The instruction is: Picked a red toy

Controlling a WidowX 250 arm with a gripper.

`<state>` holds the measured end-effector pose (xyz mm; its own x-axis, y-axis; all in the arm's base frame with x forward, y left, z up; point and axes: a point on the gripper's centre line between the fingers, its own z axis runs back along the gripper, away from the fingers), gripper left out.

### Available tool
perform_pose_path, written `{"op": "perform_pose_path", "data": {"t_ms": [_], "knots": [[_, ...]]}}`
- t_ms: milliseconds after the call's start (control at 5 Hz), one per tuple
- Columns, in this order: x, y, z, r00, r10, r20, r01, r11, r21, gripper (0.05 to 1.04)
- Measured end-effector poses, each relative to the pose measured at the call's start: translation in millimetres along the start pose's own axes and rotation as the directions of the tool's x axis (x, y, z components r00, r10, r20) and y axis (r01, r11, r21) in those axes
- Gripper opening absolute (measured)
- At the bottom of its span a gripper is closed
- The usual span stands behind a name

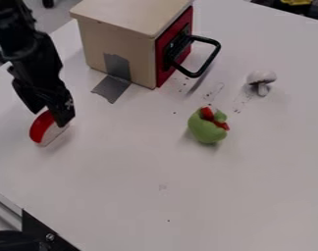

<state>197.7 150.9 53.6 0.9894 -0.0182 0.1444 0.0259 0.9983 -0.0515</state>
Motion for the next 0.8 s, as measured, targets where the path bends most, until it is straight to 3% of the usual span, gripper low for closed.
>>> {"op": "perform_pose_path", "data": {"t_ms": [200,400,600,800], "knots": [[-5,-19,33,0.996,-0.071,0.056,0.073,0.997,-0.033,1.0],[-9,-36,40,0.991,-0.124,0.058,0.127,0.99,-0.062,1.0],[-7,-62,32,0.983,-0.18,0.034,0.183,0.981,-0.072,1.0],[10,-93,22,0.982,-0.185,0.045,0.188,0.98,-0.068,1.0]]}}
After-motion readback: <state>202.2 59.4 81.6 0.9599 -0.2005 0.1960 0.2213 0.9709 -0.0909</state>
